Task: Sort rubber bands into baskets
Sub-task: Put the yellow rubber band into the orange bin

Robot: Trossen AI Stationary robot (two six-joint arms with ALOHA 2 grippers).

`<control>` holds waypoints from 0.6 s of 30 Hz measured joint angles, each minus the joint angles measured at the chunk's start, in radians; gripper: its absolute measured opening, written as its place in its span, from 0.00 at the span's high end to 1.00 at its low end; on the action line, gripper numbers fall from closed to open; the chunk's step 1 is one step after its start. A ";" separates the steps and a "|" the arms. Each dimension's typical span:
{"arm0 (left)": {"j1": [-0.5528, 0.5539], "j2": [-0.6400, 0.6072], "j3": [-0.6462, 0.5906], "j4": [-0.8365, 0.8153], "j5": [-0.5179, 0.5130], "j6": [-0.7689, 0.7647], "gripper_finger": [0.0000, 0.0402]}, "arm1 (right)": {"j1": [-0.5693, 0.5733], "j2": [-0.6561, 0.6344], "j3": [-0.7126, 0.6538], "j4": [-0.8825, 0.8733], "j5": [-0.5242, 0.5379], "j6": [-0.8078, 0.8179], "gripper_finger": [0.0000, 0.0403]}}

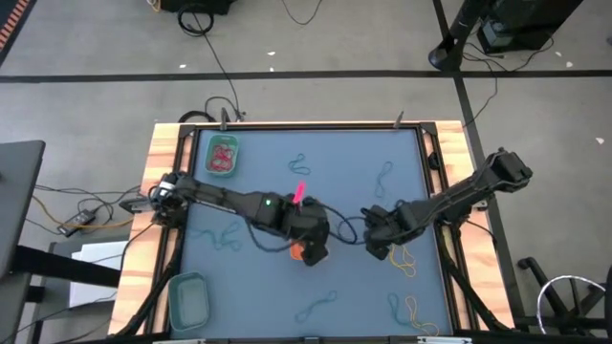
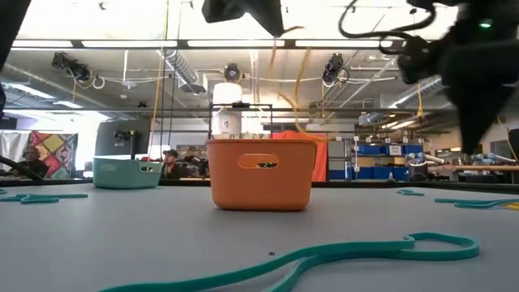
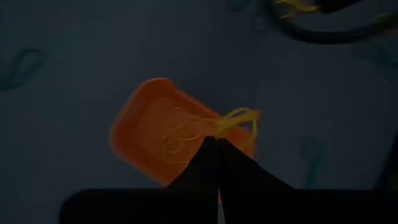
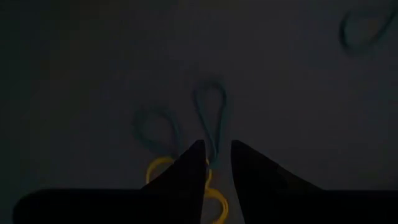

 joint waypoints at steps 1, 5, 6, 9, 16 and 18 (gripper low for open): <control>0.011 0.000 0.009 -0.029 -0.003 0.010 1.00 | 0.016 0.000 -0.011 -0.003 -0.007 0.024 0.78; 0.045 -0.001 0.010 -0.086 -0.003 0.048 1.00 | 0.084 0.000 -0.040 -0.012 -0.028 0.121 0.78; 0.050 -0.001 0.005 -0.087 0.008 0.064 1.00 | 0.101 0.000 -0.040 -0.026 -0.028 0.144 0.78; 0.062 -0.001 -0.024 -0.088 0.047 0.092 1.00 | 0.144 -0.006 -0.040 -0.083 -0.029 0.205 0.78; 0.102 -0.001 -0.150 -0.007 0.070 0.116 0.94 | 0.208 -0.109 -0.040 -0.188 -0.051 0.322 0.78; 0.107 -0.001 -0.180 0.035 0.072 0.124 0.89 | 0.228 -0.148 -0.040 -0.207 -0.051 0.369 0.78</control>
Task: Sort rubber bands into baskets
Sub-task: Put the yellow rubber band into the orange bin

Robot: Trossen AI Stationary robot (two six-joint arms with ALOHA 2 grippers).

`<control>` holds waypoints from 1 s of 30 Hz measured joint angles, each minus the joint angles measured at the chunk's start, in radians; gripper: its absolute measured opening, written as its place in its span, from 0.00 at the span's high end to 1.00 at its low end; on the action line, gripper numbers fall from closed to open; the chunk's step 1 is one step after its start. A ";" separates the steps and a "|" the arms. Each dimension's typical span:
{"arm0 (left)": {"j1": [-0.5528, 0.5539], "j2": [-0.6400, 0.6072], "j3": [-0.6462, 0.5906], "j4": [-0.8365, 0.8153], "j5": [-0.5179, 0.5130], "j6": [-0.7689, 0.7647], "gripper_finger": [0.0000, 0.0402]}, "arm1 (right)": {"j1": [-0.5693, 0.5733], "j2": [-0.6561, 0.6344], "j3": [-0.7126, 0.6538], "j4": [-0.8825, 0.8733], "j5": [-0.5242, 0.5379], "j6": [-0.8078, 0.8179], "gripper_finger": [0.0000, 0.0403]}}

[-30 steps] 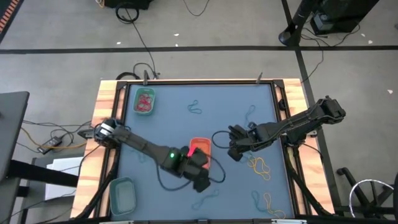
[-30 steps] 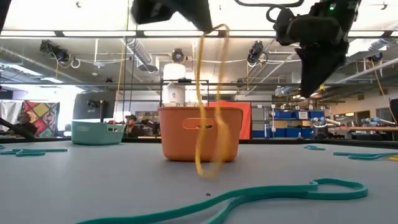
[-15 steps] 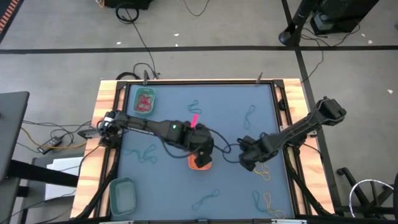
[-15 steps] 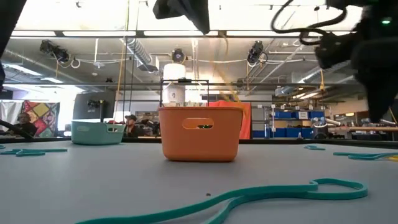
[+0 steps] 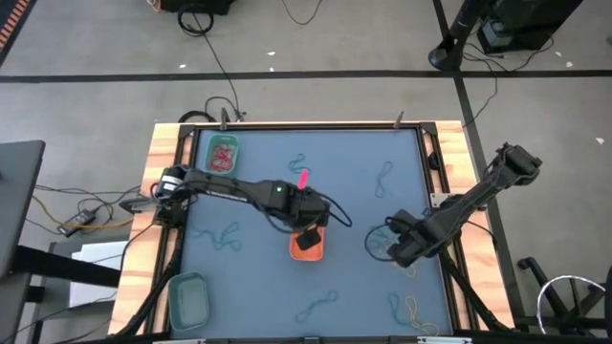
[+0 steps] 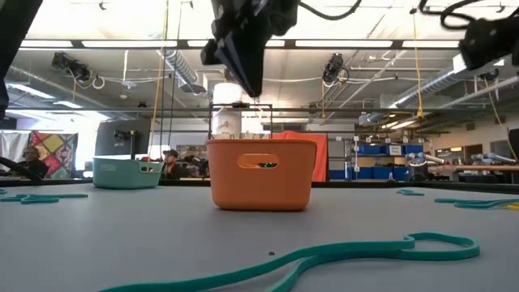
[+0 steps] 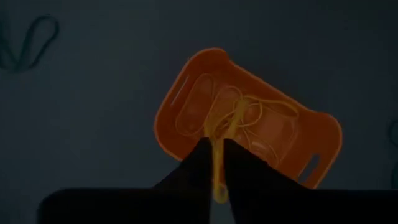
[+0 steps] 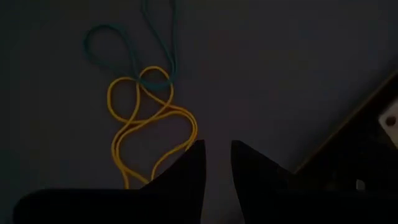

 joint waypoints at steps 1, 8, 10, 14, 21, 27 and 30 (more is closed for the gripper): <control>0.002 0.000 -0.011 0.013 0.001 0.000 0.86 | 0.012 -0.020 0.000 -0.005 -0.001 0.021 0.78; 0.031 0.000 -0.055 0.027 0.002 0.025 0.62 | 0.079 -0.096 0.000 0.006 -0.013 0.070 0.78; 0.042 0.000 -0.055 0.029 0.002 0.051 0.59 | 0.087 -0.097 -0.014 0.022 -0.020 0.062 0.78; 0.065 0.000 -0.040 0.026 0.004 0.097 0.57 | 0.091 -0.096 -0.097 0.106 -0.048 0.074 0.78; 0.078 0.000 -0.009 0.027 0.005 0.156 0.57 | 0.066 -0.096 -0.224 0.274 -0.053 0.103 0.78; 0.080 0.000 -0.009 0.026 -0.002 0.203 0.57 | 0.034 -0.077 -0.333 0.386 -0.072 0.146 0.78; 0.080 0.000 -0.008 0.025 -0.002 0.209 0.57 | 0.024 -0.077 -0.361 0.449 -0.072 0.149 0.78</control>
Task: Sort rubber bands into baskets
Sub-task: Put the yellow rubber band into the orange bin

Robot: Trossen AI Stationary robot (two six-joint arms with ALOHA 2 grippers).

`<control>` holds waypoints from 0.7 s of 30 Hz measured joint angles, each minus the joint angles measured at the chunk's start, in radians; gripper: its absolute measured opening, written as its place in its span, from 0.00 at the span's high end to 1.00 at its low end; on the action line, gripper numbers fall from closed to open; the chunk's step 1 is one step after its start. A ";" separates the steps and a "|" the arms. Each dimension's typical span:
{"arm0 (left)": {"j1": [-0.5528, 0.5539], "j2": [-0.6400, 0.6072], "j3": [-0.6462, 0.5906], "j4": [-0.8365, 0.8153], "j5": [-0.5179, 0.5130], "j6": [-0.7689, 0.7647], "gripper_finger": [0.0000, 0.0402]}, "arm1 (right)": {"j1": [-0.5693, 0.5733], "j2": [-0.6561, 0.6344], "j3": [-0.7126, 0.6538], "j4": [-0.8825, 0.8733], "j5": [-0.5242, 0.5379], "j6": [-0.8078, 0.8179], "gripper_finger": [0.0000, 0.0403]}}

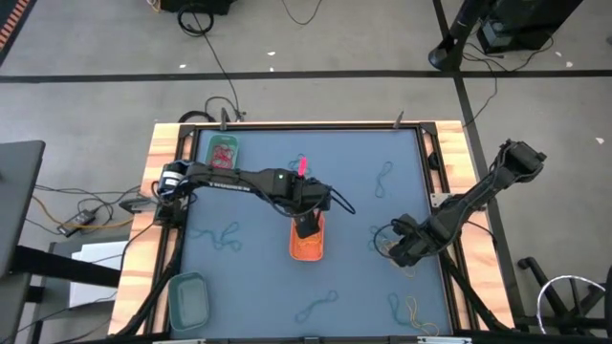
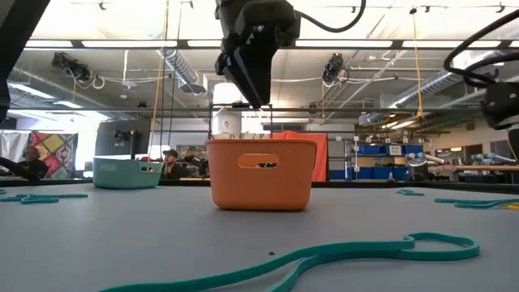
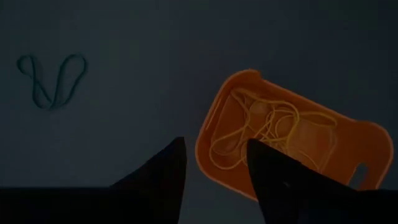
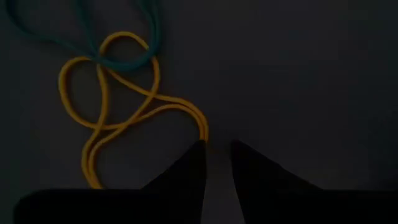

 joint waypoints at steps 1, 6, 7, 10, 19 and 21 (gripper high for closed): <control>0.000 0.000 0.000 -0.002 0.000 0.003 0.57 | -0.003 0.000 -0.006 0.022 -0.005 0.000 0.78; 0.000 -0.015 0.000 -0.025 0.021 0.020 0.57 | -0.008 0.001 0.003 0.072 -0.026 0.005 0.78; 0.000 -0.029 0.000 -0.022 0.024 0.020 0.57 | -0.008 0.000 0.005 0.073 -0.029 0.007 0.78; 0.004 -0.064 0.000 -0.019 0.016 0.022 0.57 | -0.008 0.009 0.001 0.089 -0.040 0.003 0.78; 0.066 -0.180 0.000 -0.088 -0.078 0.026 0.57 | -0.008 0.069 -0.005 0.104 -0.046 0.007 0.89; 0.079 -0.209 0.000 -0.101 -0.082 0.026 0.57 | -0.008 0.068 -0.005 0.099 -0.048 0.014 0.95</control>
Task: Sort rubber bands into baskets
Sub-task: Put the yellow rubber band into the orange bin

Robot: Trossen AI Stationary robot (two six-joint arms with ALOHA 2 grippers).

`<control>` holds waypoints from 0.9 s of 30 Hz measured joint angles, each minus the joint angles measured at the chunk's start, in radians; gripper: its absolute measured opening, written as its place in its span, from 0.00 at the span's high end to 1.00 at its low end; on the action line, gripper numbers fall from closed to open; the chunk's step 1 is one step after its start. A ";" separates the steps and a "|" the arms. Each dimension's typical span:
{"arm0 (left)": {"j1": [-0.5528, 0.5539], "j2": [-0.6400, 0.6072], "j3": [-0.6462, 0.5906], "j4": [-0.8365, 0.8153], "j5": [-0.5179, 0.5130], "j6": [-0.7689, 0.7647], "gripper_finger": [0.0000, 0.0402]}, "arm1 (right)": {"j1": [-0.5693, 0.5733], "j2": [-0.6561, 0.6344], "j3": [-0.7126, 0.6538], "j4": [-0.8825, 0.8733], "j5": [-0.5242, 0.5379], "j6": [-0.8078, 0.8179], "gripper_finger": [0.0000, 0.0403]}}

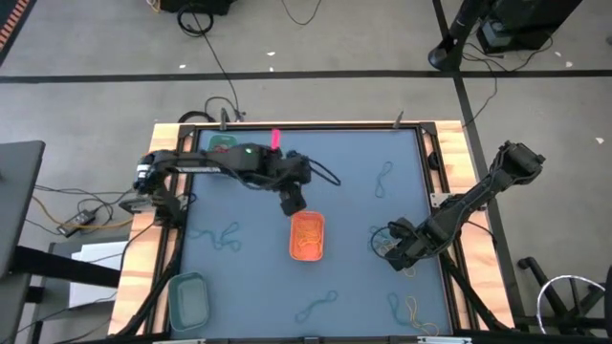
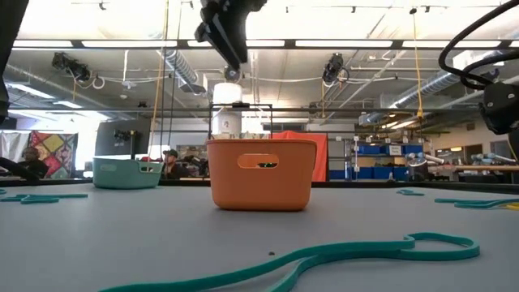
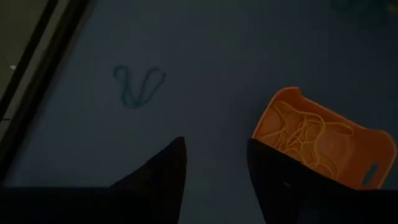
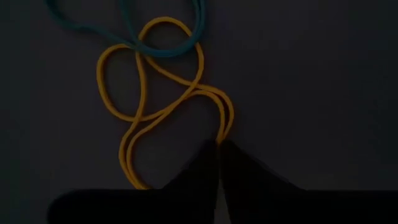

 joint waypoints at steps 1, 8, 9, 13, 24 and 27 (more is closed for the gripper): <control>0.005 -0.017 0.000 -0.001 0.000 0.000 0.57 | 0.000 -0.007 0.000 -0.004 0.000 0.014 0.97; 0.036 -0.080 -0.110 0.144 0.062 0.125 0.60 | 0.000 -0.095 0.105 -0.117 -0.011 0.037 0.99; 0.043 -0.089 -0.154 0.208 0.092 0.127 0.61 | 0.000 -0.105 0.129 -0.135 -0.011 0.037 0.99; 0.053 -0.114 -0.346 0.455 0.220 0.127 0.63 | 0.000 -0.131 0.234 -0.166 0.046 0.026 0.99; 0.005 -0.118 -0.556 0.717 0.293 0.127 0.63 | -0.105 -0.084 0.538 -0.159 0.231 -0.228 0.99; 0.005 -0.124 -0.556 0.714 0.288 0.114 0.63 | -0.159 -0.046 0.599 -0.147 0.233 -0.326 0.99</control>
